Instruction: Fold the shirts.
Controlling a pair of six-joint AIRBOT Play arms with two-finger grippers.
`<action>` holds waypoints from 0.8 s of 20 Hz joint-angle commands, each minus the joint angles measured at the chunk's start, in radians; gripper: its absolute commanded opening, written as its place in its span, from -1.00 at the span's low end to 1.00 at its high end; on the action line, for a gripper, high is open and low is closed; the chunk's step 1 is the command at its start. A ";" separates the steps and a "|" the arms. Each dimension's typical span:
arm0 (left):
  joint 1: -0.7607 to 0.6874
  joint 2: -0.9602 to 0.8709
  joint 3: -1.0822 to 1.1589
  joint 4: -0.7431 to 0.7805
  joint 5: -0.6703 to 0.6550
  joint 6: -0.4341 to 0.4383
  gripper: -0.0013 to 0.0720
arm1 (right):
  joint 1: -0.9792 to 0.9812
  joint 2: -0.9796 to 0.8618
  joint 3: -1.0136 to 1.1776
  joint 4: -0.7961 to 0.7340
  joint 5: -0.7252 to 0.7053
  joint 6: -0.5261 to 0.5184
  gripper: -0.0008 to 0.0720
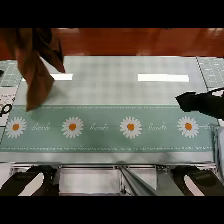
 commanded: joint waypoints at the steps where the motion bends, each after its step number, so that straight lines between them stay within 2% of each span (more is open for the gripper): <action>1: -0.206 0.034 0.044 -0.014 0.025 -0.060 -0.90 | 0.000 0.031 -0.001 0.008 0.021 -0.001 0.13; 5: -0.440 0.031 0.028 -0.005 0.134 -0.060 -0.90 | 0.000 0.031 -0.001 0.019 0.029 -0.001 0.13; 8: -0.555 0.035 -0.069 -0.005 0.182 -0.061 -0.90 | 0.000 0.031 -0.002 0.022 0.029 -0.001 0.13; 11: -0.599 0.038 -0.293 -0.006 0.180 -0.098 -0.90 | 0.000 0.031 -0.002 0.023 0.029 0.002 0.13; 14: -0.637 0.032 -0.617 -0.006 0.191 -0.111 -0.90 | 0.000 0.031 -0.005 0.026 0.028 0.011 0.13; 16: -0.608 0.032 -0.845 -0.006 0.240 -0.132 -0.90 | 0.000 0.031 -0.028 0.035 0.028 0.019 0.13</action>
